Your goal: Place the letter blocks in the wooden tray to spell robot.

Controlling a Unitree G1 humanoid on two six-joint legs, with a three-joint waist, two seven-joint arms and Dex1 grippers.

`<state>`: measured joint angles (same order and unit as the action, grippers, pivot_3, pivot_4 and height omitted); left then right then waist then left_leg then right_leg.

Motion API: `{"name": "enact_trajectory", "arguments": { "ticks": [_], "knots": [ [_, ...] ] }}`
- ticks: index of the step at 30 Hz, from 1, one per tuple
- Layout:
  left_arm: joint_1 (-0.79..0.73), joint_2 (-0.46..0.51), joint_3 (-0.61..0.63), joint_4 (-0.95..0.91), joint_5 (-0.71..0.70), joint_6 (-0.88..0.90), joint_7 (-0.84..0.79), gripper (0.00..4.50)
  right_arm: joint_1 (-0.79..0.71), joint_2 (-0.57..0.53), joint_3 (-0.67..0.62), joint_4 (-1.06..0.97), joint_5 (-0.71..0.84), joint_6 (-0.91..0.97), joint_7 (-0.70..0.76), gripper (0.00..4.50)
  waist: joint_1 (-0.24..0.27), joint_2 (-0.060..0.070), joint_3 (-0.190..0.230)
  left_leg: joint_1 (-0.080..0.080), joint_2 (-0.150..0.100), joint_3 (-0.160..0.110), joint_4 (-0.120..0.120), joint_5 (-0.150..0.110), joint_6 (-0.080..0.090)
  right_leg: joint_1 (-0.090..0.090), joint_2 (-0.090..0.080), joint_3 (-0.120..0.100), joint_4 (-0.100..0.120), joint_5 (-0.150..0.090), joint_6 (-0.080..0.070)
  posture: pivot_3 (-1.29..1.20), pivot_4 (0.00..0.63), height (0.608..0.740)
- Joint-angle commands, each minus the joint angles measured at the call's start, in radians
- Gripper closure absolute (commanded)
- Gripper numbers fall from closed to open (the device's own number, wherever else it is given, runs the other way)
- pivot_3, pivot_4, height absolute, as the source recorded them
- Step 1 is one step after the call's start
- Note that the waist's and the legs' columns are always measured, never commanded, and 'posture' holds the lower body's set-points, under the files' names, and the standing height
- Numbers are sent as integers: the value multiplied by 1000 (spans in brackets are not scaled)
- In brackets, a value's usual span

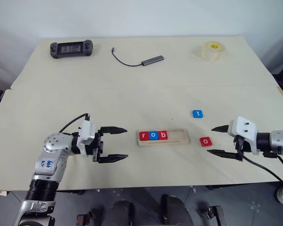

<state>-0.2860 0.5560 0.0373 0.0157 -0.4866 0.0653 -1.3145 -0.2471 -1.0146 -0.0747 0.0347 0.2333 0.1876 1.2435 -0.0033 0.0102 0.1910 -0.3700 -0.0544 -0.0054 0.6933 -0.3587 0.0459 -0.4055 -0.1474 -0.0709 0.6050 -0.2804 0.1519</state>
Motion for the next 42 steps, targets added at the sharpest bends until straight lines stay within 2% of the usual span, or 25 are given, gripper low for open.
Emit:
{"name": "enact_trajectory", "arguments": {
  "ticks": [1,5,7,9,15,21,25,27,36,42],
  "knots": [
    [40,17,29,-80,-26,9,29,0,-124,10,92,174,-63,-152,102,49,0,0,0,0,0,0,0,0,0,0,0,0,0,0,0,0,150,740],
    [73,25,39,-126,-33,25,58,0,-216,41,162,299,-101,-226,155,49,5,0,0,-1,0,-4,1,0,-1,1,0,-3,-1,0,0,0,150,740],
    [87,27,46,-146,-35,33,71,0,-244,47,186,342,-113,-253,186,430,4,0,0,-2,0,-5,2,0,-1,1,-1,-4,-1,0,0,0,150,740],
    [98,31,54,-159,-36,38,82,0,-273,55,202,376,-114,-263,212,986,2,0,0,-2,0,-6,3,-1,-1,3,-1,-5,-2,0,0,0,150,740],
    [117,34,61,-176,-37,38,111,0,-323,66,213,410,-118,-302,240,3039,2,1,0,0,0,-9,4,-1,-2,8,0,-8,-3,0,0,0,150,740],
    [107,22,52,-156,-27,18,127,0,-431,64,226,307,-96,-220,296,3054,2,2,1,0,0,-10,4,-1,-2,7,0,-9,-4,0,0,0,150,740],
    [107,7,44,-155,-20,4,144,0,-494,103,267,174,-69,-12,303,3054,1,2,1,0,1,-11,4,-2,-3,8,0,-10,-4,0,-1,0,150,740],
    [113,4,41,-160,-19,2,151,0,-502,121,282,141,-60,27,298,3054,2,2,1,0,1,-11,4,-2,-3,8,0,-10,-4,0,-1,0,150,740],
    [145,-6,36,-189,-19,-5,190,0,-530,247,363,213,-131,-13,233,3054,4,2,1,-1,-1,-12,4,-2,-3,8,-1,-10,-4,0,-1,0,150,740],
    [148,-7,35,-195,-18,-11,209,0,-545,273,373,266,-165,-31,220,3054,1,2,1,-1,-1,-12,4,-2,-3,7,0,-10,-4,0,-1,0,150,740]
  ]
}}
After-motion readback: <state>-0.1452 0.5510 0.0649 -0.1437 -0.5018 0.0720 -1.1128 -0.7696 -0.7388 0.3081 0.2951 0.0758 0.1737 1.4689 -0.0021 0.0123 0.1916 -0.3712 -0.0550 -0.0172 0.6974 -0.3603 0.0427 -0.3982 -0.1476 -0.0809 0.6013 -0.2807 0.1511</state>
